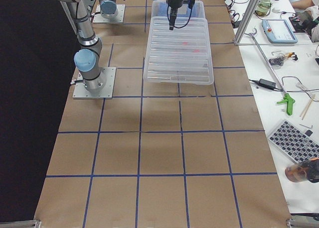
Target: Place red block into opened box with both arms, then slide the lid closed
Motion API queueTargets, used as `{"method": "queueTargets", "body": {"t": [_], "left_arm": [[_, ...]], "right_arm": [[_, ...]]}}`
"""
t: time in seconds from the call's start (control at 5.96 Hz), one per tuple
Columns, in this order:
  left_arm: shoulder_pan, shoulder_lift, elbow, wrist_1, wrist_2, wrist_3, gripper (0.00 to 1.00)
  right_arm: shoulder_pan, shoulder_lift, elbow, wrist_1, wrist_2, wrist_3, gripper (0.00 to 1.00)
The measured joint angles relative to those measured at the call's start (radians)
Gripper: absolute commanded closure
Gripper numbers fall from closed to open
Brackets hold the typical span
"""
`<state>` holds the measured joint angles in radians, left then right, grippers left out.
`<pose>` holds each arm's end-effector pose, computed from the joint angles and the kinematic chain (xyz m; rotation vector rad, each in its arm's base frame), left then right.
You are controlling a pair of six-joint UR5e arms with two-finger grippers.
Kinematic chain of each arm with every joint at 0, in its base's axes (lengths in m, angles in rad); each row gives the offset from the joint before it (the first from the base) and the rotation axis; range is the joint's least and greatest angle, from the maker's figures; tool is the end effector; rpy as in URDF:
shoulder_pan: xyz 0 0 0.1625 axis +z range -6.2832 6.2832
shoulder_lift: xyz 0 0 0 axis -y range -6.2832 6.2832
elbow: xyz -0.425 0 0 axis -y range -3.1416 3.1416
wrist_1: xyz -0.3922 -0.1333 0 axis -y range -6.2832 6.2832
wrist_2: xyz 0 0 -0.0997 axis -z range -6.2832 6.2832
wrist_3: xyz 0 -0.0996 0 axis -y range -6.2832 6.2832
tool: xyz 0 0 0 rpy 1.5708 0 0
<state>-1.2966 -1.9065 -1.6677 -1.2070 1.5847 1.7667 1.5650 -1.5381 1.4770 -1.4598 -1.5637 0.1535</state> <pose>0.0324 -0.6024 0.2931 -2.0979 -2.2678 -0.0739 0.1311 -0.5007 0.5068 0.2499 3.1272 0.0789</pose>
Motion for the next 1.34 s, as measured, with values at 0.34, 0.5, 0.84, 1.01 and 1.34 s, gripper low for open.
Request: {"method": "queueTargets", "body": {"t": [0.34, 0.5, 0.84, 1.01, 1.34], "left_arm": [[-0.088, 0.099, 0.094, -0.203, -0.043, -0.070, 0.99], [-0.163, 0.118, 0.116, -0.228, -0.053, -0.131, 0.99], [-0.313, 0.115, 0.114, -0.182, -0.062, -0.305, 0.99], [-0.353, 0.088, 0.091, -0.130, -0.063, -0.353, 0.99], [-0.380, 0.003, 0.057, -0.048, -0.063, -0.371, 0.99]], "right_arm": [[0.019, 0.000, 0.006, -0.004, 0.000, 0.001, 0.00], [0.022, 0.002, 0.007, -0.009, -0.002, 0.000, 0.00], [0.023, 0.002, 0.007, -0.012, -0.002, 0.000, 0.00], [0.022, 0.002, 0.007, -0.011, -0.002, 0.001, 0.00], [0.021, 0.001, 0.007, -0.011, -0.002, 0.000, 0.00]]}}
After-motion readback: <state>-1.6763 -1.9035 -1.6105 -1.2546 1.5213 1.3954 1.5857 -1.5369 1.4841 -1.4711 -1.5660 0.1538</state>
